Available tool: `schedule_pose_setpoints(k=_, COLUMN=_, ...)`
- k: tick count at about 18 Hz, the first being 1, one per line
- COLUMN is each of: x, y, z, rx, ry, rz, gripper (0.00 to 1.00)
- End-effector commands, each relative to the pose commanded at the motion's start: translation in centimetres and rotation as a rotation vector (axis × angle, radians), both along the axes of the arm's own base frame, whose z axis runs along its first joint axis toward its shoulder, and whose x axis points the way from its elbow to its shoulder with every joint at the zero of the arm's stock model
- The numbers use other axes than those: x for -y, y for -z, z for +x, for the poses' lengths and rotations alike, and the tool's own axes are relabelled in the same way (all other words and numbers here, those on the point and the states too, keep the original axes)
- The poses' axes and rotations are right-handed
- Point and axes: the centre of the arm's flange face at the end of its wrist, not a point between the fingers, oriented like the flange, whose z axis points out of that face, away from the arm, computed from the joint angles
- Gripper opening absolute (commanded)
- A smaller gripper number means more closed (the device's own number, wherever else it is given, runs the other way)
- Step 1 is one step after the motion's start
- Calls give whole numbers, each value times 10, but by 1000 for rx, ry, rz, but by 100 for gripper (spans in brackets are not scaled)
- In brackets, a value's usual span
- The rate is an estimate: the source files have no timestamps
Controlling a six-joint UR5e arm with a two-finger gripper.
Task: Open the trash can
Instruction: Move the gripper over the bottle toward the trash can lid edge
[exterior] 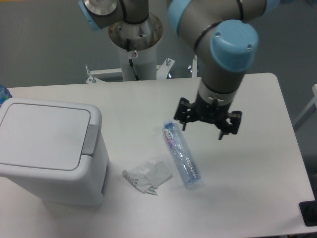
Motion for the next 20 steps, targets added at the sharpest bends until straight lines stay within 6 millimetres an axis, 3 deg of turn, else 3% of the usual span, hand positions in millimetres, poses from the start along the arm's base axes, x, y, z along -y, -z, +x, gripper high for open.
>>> schedule_pose_setpoints(k=9, x=-37, y=-16, z=53, rx=10, ry=61, rz=57, gripper=100)
schedule_pose_setpoints(k=16, x=-68, y=-22, z=111, rx=54, ry=18, rz=82, gripper=100)
schedule_pose_setpoints(k=20, x=-70, y=-38, z=123, rx=92, ry=25, rz=145, gripper=100)
